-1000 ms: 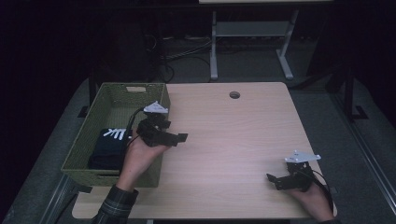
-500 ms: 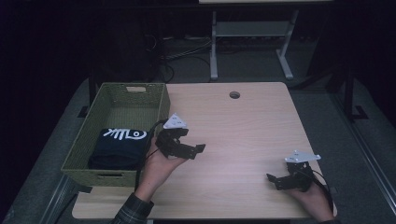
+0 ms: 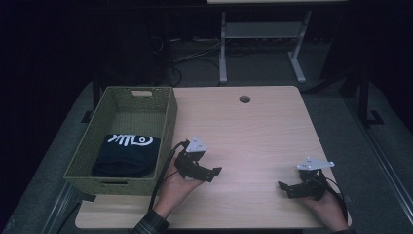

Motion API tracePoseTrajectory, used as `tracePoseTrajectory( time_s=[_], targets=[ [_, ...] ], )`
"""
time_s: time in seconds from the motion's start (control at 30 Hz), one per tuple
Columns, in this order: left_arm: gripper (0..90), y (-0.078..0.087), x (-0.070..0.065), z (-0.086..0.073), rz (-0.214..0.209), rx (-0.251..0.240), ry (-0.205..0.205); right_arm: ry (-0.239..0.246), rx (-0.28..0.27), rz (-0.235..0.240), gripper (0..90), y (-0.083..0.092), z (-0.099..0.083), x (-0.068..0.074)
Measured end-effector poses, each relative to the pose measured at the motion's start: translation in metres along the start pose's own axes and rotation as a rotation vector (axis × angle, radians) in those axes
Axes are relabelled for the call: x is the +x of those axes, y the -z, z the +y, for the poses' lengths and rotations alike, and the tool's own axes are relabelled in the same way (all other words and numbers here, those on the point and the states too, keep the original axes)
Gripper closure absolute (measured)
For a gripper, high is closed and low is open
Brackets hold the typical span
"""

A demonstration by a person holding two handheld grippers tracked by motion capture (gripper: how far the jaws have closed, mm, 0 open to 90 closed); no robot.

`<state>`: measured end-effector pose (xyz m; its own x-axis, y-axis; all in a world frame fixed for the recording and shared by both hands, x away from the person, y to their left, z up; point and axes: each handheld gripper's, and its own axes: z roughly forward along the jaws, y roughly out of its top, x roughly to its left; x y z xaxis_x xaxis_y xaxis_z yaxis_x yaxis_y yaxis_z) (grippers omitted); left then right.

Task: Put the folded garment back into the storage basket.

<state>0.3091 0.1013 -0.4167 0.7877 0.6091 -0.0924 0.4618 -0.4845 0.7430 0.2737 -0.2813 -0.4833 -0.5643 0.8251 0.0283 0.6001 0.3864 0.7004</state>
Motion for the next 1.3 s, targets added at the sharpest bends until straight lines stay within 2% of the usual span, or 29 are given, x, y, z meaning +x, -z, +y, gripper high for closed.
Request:
tracePoseTrajectory(
  time_s=[0.27,0.4,0.57,0.63,0.73,0.83,0.93,1.3],
  targets=[
    [13.6,-0.02,0.0,-0.021,0.018,0.03,-0.011,0.001,0.0,0.0,0.8,0.0,0.0,0.0],
    [13.6,-0.026,0.004,-0.028,0.031,0.022,-0.008,0.002,0.0,0.0,0.8,0.0,0.0,0.0],
    [13.6,-0.031,0.007,-0.035,0.054,0.03,-0.014,0.001,0.0,0.0,0.8,0.0,0.0,0.0],
    [13.6,-0.034,0.008,-0.038,0.062,0.048,-0.011,0.003,-0.001,0.0,0.8,0.0,0.0,0.0],
    [13.6,-0.037,0.008,-0.041,0.071,0.063,-0.012,0.0,0.0,0.0,0.8,0.0,0.0,0.0],
    [13.0,-0.039,0.005,-0.043,0.09,0.065,-0.042,-0.001,0.0,0.0,0.7,0.0,0.0,0.0],
    [12.8,-0.04,0.004,-0.046,0.088,0.038,-0.048,-0.001,0.001,0.0,0.8,0.0,0.0,0.0],
    [12.9,-0.04,0.004,-0.046,0.088,0.039,-0.049,0.0,0.0,0.0,0.8,0.0,0.0,0.0]
  ],
)
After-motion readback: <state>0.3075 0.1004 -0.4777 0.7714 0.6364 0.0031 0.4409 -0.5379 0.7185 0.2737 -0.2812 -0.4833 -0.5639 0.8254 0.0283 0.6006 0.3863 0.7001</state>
